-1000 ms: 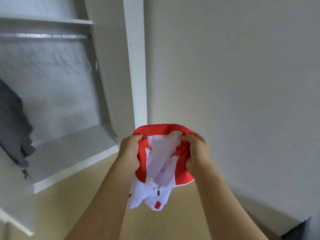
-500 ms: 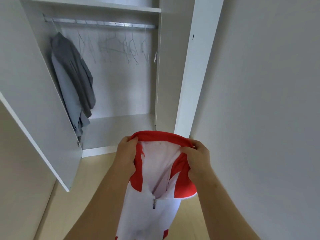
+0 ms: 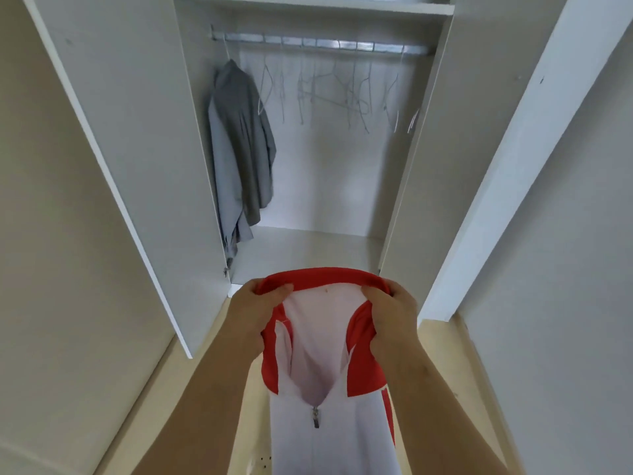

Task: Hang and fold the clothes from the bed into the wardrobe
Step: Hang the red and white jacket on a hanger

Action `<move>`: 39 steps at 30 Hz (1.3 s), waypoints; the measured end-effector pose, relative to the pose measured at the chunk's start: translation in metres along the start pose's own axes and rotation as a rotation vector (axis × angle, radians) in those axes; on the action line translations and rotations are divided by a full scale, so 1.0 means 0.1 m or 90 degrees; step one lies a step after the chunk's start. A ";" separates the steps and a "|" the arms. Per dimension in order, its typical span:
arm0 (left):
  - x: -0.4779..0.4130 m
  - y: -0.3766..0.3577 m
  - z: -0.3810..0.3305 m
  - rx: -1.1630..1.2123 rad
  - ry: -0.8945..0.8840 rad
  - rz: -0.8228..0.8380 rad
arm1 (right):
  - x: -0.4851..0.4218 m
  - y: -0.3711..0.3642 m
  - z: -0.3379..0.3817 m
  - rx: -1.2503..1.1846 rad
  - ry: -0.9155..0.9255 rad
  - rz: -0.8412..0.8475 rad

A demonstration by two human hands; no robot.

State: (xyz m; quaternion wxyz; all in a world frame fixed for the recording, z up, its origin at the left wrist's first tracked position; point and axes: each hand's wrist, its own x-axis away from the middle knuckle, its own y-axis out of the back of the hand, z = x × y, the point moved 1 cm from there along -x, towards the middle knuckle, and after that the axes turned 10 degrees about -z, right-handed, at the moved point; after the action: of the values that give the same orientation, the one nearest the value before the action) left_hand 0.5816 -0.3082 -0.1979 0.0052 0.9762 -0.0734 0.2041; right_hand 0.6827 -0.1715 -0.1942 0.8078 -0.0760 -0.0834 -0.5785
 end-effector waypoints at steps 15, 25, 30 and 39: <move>-2.67 -0.26 -1.37 -0.126 -0.099 -0.109 | -1.41 -2.26 0.55 -0.089 0.022 -0.001; -3.74 -0.47 -1.91 -0.049 -0.156 -0.186 | -2.25 -3.48 0.60 -0.097 -0.017 0.039; -4.37 -0.74 -2.39 -0.003 -0.157 -0.224 | -2.89 -4.10 0.72 -0.086 -0.034 0.085; -5.34 -1.32 -3.05 0.079 -0.097 -0.279 | -4.04 -5.00 1.18 0.002 0.026 0.163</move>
State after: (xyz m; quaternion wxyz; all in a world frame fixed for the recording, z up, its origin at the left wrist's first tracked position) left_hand -0.0041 -0.0897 -0.1289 -0.0160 0.9798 0.1527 0.1283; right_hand 0.0760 0.0670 -0.1561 0.8766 -0.0726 -0.0575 -0.4722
